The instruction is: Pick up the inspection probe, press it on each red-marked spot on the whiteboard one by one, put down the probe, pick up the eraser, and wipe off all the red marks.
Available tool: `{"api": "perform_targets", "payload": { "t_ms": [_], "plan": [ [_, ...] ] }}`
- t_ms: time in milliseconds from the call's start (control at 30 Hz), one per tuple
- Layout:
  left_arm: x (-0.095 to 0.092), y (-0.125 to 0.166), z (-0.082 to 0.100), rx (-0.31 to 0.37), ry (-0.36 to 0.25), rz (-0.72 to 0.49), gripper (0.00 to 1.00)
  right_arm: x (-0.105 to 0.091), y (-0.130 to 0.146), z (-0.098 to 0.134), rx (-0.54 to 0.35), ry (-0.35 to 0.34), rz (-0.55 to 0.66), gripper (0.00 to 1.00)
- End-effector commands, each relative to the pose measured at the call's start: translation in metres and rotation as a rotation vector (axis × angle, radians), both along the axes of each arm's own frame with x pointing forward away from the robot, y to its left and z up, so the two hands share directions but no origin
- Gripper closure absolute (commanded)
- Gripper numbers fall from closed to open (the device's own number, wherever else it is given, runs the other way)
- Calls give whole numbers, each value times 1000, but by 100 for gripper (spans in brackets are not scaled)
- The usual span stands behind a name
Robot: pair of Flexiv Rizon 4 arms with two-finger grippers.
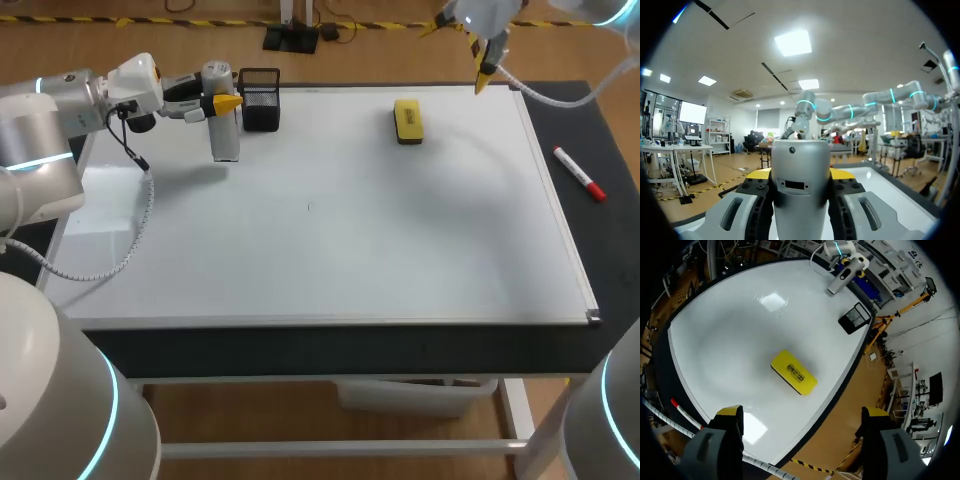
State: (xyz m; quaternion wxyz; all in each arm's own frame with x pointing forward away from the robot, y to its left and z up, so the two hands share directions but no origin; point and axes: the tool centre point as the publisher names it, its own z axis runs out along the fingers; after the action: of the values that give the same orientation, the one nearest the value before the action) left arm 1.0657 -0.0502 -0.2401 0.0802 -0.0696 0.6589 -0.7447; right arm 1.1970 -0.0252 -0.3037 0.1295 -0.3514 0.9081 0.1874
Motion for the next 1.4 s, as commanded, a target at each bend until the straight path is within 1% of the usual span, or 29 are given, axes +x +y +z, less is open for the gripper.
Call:
{"api": "perform_targets", "payload": {
  "t_ms": [33,67,100,167,200,267,333,367,433,467,500,533,567,600,1200,1267,1300,1400],
  "plan": [
    [0,-1,1,0,-2,3,100,-9,-13,12,53,-21,-31,0],
    [0,-1,1,0,-2,3,100,-9,-14,14,59,-13,-45,0],
    [0,-1,1,0,-2,3,100,-9,-17,17,80,-29,-57,0],
    [0,-1,1,0,-2,3,100,-9,-20,23,108,-19,-87,0],
    [0,-1,1,0,-2,3,100,-9,-21,25,126,-27,-92,0],
    [0,-1,1,0,-2,3,100,-7,-22,30,133,-4,-108,0],
    [0,-1,1,0,-2,3,100,-6,-22,35,162,1,-110,0],
    [0,-1,1,0,-2,3,100,-5,-22,37,162,19,-119,0],
    [0,-1,1,0,-2,3,100,-3,-22,42,187,14,-122,0],
    [0,-1,1,0,-2,3,100,-3,-22,44,187,29,-130,0],
    [0,-1,1,0,-2,3,100,-2,-21,46,191,24,-128,0],
    [0,-1,1,0,-2,3,100,-2,-21,48,194,34,-126,0],
    [0,-1,1,0,-2,3,100,-2,-20,50,188,29,-136,0],
    [0,-1,1,0,-2,3,100,-2,-18,52,183,-1,-136,0],
    [0,-1,1,0,-2,3,100,-2,-18,52,183,-1,-136,0],
    [-3,-1,6,-5,0,-13,100,-2,-18,52,183,-1,-136,0],
    [-4,-2,9,7,-6,-22,100,-2,-18,52,183,-1,-136,0],
    [-5,-4,20,0,-15,-54,100,-2,-18,52,183,-1,-136,0]
  ]
}}
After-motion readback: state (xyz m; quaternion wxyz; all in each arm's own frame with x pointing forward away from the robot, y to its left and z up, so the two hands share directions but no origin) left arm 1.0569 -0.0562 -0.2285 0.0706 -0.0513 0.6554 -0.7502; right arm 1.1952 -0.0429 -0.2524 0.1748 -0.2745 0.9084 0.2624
